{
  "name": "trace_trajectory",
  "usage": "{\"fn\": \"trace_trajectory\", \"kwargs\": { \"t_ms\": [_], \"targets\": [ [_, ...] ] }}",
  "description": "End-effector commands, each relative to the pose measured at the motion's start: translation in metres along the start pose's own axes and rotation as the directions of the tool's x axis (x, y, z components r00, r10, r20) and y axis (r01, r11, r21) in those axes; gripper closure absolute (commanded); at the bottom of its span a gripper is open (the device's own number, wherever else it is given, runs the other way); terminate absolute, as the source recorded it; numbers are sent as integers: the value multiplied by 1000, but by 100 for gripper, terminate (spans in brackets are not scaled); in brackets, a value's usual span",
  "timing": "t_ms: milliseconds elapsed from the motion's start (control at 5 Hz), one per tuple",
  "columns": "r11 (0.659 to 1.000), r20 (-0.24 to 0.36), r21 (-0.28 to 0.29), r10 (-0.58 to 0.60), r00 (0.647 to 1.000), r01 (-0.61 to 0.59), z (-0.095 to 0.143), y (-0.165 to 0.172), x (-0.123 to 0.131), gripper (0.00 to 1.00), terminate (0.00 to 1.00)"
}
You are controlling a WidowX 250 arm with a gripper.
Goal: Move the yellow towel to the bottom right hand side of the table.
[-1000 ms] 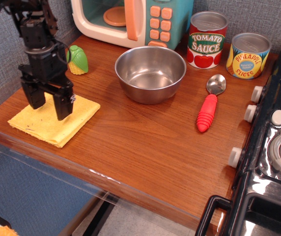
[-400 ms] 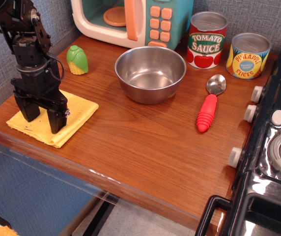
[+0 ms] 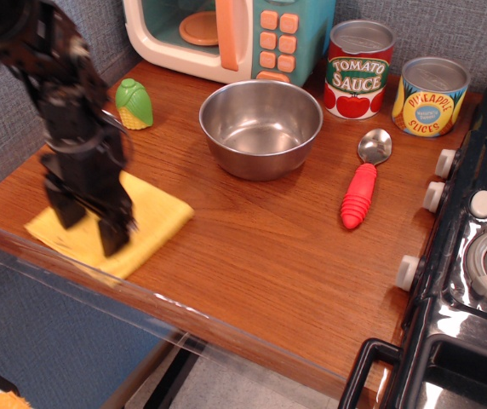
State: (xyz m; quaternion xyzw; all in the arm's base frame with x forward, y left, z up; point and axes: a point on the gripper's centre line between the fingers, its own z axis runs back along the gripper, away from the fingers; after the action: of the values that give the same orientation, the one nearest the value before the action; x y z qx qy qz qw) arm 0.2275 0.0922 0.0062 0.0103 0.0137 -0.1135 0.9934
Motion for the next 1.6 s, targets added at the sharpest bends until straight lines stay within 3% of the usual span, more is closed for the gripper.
{"fn": "trace_trajectory", "kwargs": {
  "t_ms": [0,400,600,1000,1400],
  "targets": [
    [989,12,-45,-141,990,142,4,-71,-8,0,0],
    [990,37,-95,-102,994,105,12,-115,7,0,0],
    [992,64,-123,-18,998,26,24,-122,19,0,0],
    [957,54,-207,219,974,-204,36,-96,57,0,0],
    [942,37,-198,282,959,-270,26,-79,75,0,0]
  ]
}}
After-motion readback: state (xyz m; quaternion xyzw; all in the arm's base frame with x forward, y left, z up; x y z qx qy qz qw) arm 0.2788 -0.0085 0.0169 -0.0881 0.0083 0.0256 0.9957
